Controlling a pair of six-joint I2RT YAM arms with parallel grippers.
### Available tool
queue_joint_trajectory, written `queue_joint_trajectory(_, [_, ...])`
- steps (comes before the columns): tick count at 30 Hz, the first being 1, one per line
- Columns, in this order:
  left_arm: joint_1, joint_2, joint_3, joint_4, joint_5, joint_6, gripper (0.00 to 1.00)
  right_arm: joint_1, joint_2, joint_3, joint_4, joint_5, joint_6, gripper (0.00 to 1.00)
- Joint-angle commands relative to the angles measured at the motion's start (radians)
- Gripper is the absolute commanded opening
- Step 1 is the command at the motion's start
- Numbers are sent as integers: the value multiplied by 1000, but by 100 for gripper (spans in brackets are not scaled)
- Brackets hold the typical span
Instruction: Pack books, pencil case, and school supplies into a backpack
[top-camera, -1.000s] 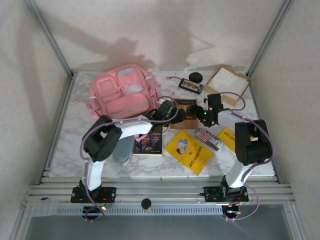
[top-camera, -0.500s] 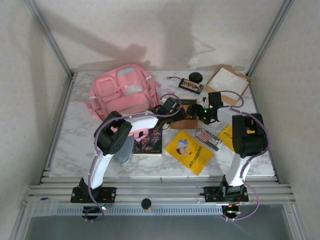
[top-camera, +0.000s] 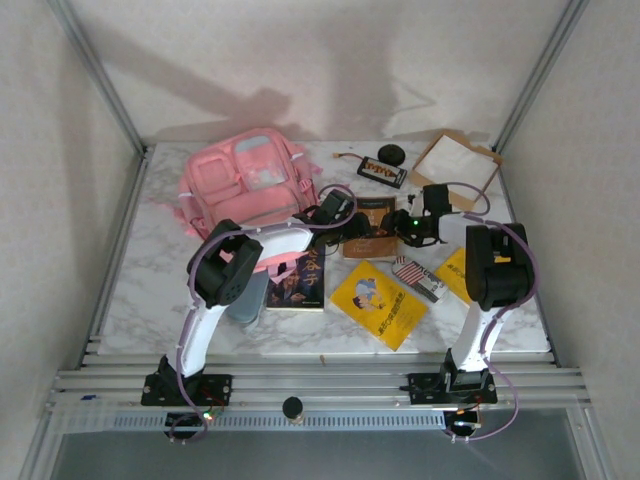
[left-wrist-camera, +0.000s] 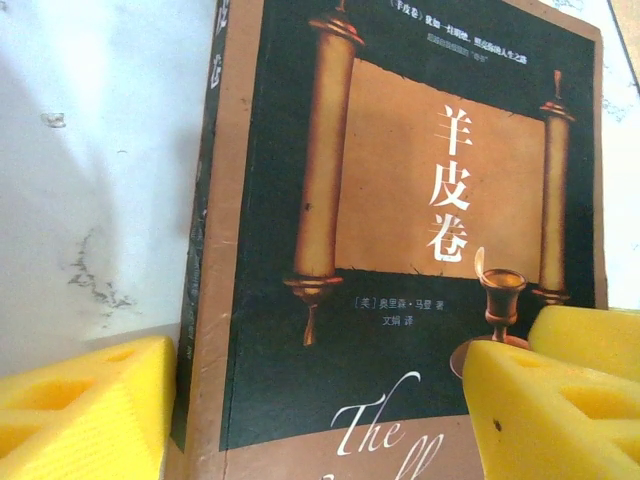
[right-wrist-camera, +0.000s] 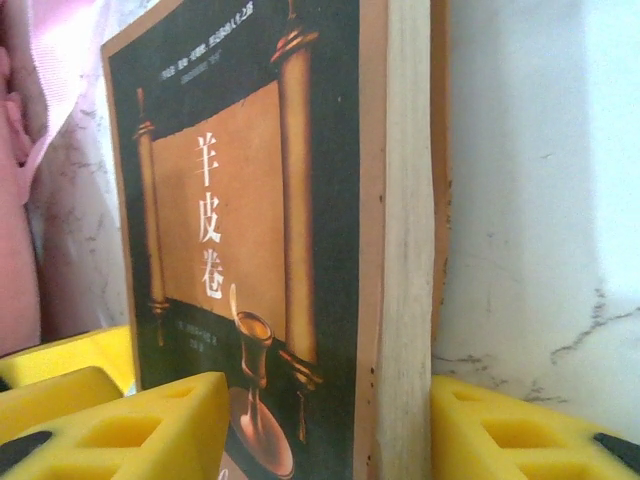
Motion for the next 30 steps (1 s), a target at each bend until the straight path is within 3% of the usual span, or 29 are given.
queue_joint_trajectory(1, [-18, 5, 9, 24, 48, -24, 73, 14, -39, 0, 42, -161, 11, 52])
queue_joint_trajectory(5, [-11, 13, 8, -17, -4, -16, 73, 3, -69, 6, 44, -213, 22, 57])
queue_joint_trajectory(11, [-12, 26, 13, -13, 0, -15, 72, 3, -81, 7, 43, -258, 28, 54])
queue_joint_trajectory(18, [-15, 24, 21, -16, 8, -6, 71, 3, -60, 29, 1, -241, 6, 46])
queue_joint_trajectory(30, [-15, 22, 21, -23, 6, -8, 71, 3, -48, 69, -57, -192, -41, 21])
